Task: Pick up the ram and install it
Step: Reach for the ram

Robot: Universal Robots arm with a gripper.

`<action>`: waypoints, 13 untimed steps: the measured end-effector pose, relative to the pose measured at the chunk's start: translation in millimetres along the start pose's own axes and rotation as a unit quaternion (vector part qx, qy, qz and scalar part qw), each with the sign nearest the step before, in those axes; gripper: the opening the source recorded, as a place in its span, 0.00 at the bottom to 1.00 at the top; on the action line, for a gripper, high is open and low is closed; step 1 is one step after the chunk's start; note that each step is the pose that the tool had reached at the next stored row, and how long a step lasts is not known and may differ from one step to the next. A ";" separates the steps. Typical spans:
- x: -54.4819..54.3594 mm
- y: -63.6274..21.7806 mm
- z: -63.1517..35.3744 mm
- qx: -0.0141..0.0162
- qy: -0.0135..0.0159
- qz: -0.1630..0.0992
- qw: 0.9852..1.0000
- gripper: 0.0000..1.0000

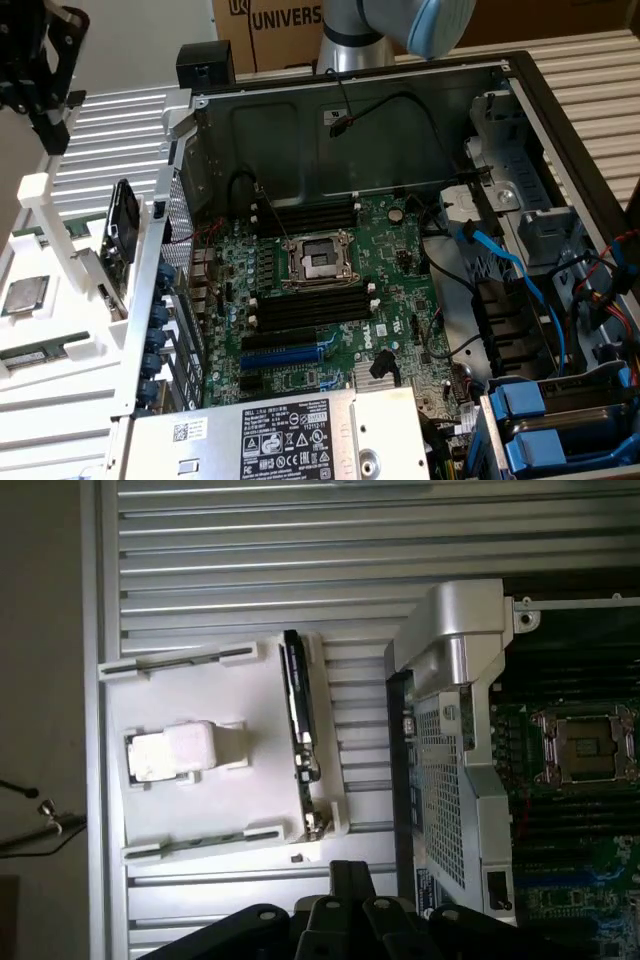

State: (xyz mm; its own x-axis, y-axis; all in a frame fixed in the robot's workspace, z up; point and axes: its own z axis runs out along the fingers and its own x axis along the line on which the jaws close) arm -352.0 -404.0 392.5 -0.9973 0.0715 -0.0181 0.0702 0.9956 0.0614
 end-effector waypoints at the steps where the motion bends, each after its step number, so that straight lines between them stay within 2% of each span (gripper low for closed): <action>1: 4.6 -0.5 -0.2 -0.001 0.000 0.000 1.000 0.11; 3: 22.6 -2.0 -0.6 -0.002 0.000 0.000 1.000 0.11; 5: 32.0 -2.7 -0.8 -0.003 0.000 0.000 1.000 0.11; 6: 41.1 -3.3 -1.0 -0.003 0.000 0.000 1.000 0.11; 11: 63.8 -4.9 -1.5 -0.003 0.000 0.000 1.000 0.11; 13: 77.6 -4.6 -1.7 -0.003 0.000 0.000 1.000 0.11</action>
State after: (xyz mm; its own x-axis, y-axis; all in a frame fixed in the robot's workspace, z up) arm -429.8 -403.1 392.6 -0.9973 0.0714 -0.0177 0.0701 0.9953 0.0666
